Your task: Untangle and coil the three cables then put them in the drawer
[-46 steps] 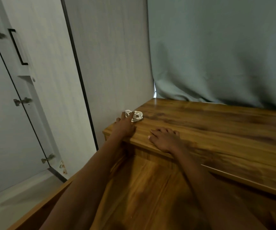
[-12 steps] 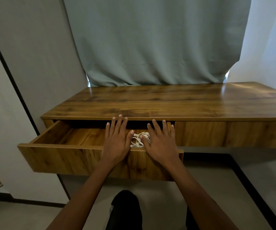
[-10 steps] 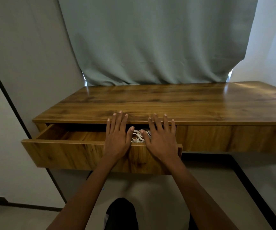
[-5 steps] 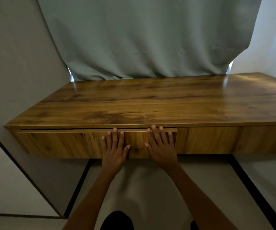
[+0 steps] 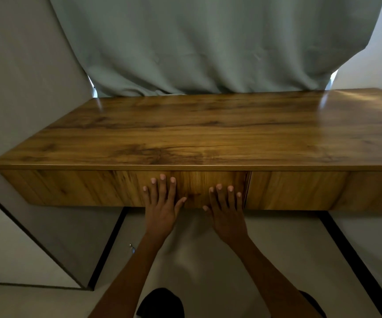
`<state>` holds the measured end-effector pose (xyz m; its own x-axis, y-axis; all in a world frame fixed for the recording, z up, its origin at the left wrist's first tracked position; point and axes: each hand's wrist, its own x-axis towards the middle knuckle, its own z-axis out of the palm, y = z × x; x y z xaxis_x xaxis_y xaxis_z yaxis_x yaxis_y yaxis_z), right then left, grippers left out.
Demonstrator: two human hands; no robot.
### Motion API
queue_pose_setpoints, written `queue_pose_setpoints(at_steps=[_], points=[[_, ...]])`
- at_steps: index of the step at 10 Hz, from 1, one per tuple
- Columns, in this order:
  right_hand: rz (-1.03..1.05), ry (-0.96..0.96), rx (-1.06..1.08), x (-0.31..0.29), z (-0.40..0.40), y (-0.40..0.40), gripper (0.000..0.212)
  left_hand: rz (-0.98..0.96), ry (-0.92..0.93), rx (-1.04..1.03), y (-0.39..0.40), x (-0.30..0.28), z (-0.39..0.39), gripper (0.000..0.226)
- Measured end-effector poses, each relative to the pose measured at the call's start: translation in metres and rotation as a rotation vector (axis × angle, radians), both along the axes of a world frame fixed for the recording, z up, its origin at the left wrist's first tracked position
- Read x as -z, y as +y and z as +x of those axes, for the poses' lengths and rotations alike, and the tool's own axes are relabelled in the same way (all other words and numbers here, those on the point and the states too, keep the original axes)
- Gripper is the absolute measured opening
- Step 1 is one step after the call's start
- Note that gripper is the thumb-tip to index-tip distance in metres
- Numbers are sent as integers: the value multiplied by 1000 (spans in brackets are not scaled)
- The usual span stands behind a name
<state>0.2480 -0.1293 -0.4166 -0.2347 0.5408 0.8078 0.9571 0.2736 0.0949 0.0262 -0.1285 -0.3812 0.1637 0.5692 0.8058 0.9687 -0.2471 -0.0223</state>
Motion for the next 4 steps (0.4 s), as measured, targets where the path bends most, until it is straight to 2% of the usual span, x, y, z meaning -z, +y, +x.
queue_pose_setpoints(at_steps=[2,3,4], points=[[-98,15,10,-12,0,-18,74,-107,-38,-10,-25,-18,5,78],[-179,33,-14,-35,3,-46,67,-177,-130,95,-49,-37,9,67],[-156,98,-70,-66,2,-55,64,-115,-163,140,-54,-59,18,62]])
